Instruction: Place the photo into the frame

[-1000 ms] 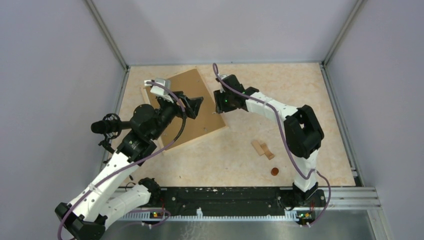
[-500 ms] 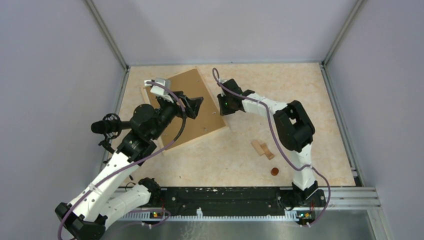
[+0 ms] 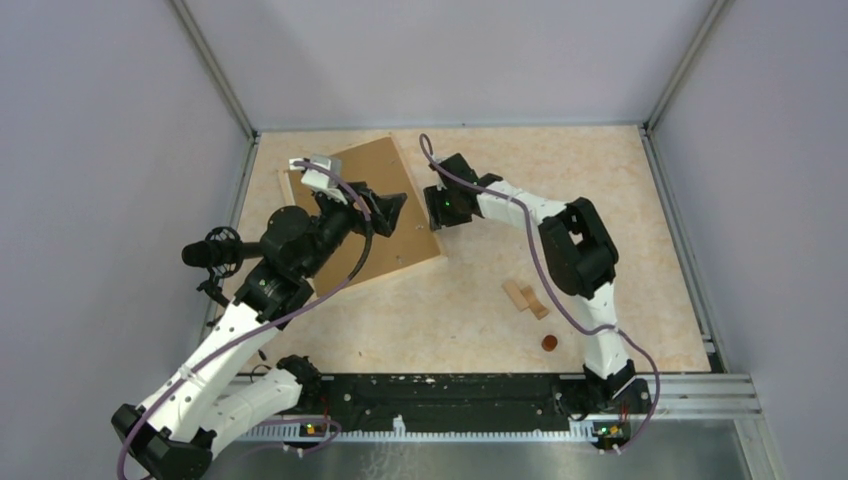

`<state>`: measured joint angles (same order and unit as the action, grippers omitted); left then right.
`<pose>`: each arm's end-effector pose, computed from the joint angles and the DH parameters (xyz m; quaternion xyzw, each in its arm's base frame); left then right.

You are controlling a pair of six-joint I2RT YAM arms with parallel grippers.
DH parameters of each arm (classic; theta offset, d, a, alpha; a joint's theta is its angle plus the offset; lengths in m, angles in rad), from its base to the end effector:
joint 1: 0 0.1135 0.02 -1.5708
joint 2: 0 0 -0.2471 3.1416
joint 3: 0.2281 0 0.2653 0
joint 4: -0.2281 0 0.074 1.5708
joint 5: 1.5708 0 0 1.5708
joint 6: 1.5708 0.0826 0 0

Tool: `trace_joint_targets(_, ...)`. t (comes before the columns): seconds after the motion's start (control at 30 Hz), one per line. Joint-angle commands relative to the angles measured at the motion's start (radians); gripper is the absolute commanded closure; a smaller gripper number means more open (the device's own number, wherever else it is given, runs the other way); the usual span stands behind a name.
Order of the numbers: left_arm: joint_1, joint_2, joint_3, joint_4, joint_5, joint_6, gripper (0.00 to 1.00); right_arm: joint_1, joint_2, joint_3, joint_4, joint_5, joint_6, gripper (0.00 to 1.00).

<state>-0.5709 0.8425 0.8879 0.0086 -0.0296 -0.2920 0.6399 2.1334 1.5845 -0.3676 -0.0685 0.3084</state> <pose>0.2262 -0.1424 0.3780 0.0850 0.6825 -0.2943 0.6636 0.3967 0.3023 0.1148 -0.1670 0.9316 0.1755 0.2709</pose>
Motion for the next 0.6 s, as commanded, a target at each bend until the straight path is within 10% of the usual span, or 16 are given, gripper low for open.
trace_joint_targets(0.0,0.005,0.000,-0.004,0.057,0.018,-0.015,0.01,0.053,0.174,0.176,-0.309,0.169,-0.022,0.48)
trace_joint_targets(0.57,0.011,0.125,0.026,0.009,0.069,-0.073,0.01,-0.004,-0.218,-0.273,-0.223,0.279,0.048,0.52)
